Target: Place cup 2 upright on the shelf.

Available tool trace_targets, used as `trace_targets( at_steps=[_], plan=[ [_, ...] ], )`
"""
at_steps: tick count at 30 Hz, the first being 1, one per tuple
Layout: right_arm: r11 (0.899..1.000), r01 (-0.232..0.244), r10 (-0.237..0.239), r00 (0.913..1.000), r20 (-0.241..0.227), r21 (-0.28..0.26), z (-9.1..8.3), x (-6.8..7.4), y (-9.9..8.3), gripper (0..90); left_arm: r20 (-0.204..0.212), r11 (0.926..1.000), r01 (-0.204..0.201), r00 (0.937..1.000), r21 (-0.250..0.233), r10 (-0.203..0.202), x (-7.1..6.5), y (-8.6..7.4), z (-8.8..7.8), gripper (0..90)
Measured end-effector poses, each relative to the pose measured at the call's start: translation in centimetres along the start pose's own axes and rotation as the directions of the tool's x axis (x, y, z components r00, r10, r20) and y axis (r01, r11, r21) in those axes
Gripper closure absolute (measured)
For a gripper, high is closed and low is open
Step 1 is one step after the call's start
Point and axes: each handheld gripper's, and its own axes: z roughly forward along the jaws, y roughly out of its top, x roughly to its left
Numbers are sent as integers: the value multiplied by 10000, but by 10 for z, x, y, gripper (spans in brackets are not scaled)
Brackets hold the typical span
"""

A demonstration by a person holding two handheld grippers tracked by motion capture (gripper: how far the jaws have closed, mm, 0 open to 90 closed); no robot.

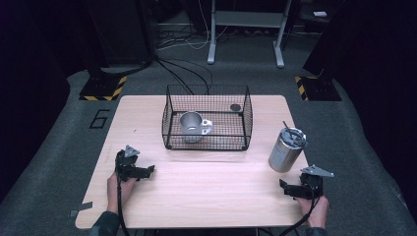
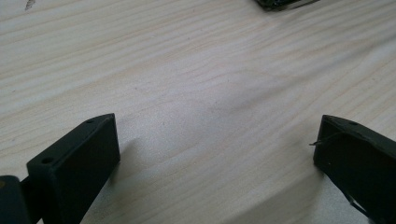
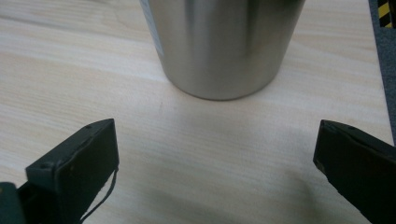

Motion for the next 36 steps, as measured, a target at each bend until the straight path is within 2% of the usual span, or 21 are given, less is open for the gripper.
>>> trace_targets(
  at_steps=[2, 3, 5, 6, 8, 9, 11, 12, 15, 21, 28, 36],
  plan=[
    [9999, -25, 24, 10000, -55, -127, -3, 1, 4, 0, -36, 10000, 78, 10000, -53, -78, 0, 0, 1, 3],
    [9998, -77, 75, 9999, -116, -172, -5, 2, 7, 0, -86, 9998, 52, 9999, 186, -50, 1, 1, -1, 2],
    [9995, -118, 113, 9998, -187, -299, -7, 1, 12, 0, -371, 9992, 399, 9985, -74, -401, 0, 1, 1, 2],
    [9990, -217, 202, 9991, -381, -384, -10, 1, 16, 0, -378, 9990, 441, 9983, -79, -444, 0, 1, 2, 2],
    [9978, -167, 142, 9991, -391, -643, -16, 2, 24, 0, -337, 9987, 510, 9981, 36, -508, 0, 2, 2, 1],
    [9974, -112, 83, 9991, -416, -706, -18, 3, 28, 0, -336, 9984, 563, 9978, -70, -565, 0, 3, 3, 0],
    [9965, 24, -54, 9993, -358, -837, -20, 5, 35, 0, -154, 9995, 302, 9994, 86, -300, 2, 4, 4, 0],
    [9962, 47, -80, 9993, -368, -872, -22, 6, 40, 0, -166, 9995, 302, 9994, -10, -302, 2, 4, 5, 0],
    [9935, -62, 3, 9987, -518, -1138, -26, 7, 51, 0, -66, 9999, 95, 9999, 93, -94, 4, 6, 5, 0],
    [9902, -169, 108, 9989, -449, -1387, -29, 6, 64, 0, -95, 9999, 146, 9998, -12, -146, 3, 5, 6, 2],
    [9870, -10, -61, 9990, -439, -1609, -32, 7, 85, 0, -106, 9999, 161, 9998, -17, -162, 3, 5, 5, 2],
    [9802, 18, -51, 9999, -161, -1980, -32, 5, 105, 0, -106, 9999, 159, 9998, -13, -159, 3, 5, 5, 3]
  ],
)
